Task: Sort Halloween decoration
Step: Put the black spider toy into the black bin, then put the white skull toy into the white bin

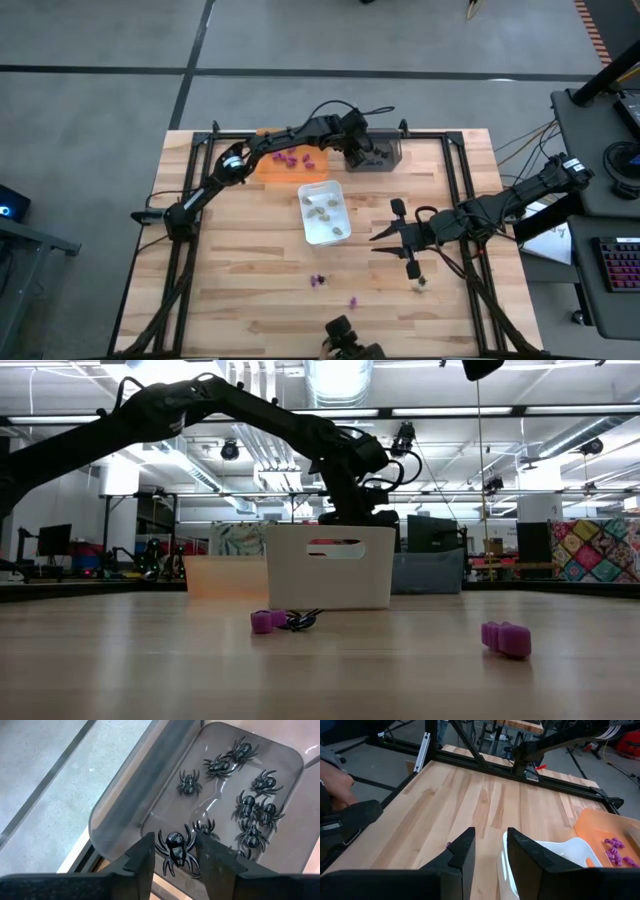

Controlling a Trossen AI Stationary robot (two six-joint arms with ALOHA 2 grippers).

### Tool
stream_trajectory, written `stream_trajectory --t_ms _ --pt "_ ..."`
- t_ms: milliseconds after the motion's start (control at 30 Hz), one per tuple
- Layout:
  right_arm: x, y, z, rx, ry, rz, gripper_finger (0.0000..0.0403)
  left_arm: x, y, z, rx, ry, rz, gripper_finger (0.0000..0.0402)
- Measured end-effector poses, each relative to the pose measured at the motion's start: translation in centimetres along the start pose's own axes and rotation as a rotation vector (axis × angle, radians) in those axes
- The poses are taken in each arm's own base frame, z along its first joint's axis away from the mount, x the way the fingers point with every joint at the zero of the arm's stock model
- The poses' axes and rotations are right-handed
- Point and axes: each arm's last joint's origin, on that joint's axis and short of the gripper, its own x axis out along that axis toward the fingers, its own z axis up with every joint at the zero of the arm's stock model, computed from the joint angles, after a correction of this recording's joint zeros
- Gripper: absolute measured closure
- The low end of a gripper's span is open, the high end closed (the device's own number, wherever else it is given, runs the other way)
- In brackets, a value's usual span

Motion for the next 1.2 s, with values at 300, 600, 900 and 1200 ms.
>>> stream_trajectory --t_ms 300,600,900,1200 --pt "0.0 0.0 0.0 0.0 0.0 0.0 0.0306 0.0 0.0 0.0 0.0 0.0 0.0 0.0249" --pt "0.0 0.0 0.0 0.065 0.001 -0.01 0.0301 -2.5 -0.7 1.1 0.026 0.003 -0.024 0.0247" --pt "0.0 0.0 -0.5 0.271 0.053 -0.012 0.0315 -11.0 -1.7 3.0 0.067 -0.106 -0.06 0.0247" --pt "-0.4 0.3 -2.6 0.509 0.272 -0.04 0.0326 -18.3 -5.9 2.7 0.175 -0.19 -0.142 0.0247"
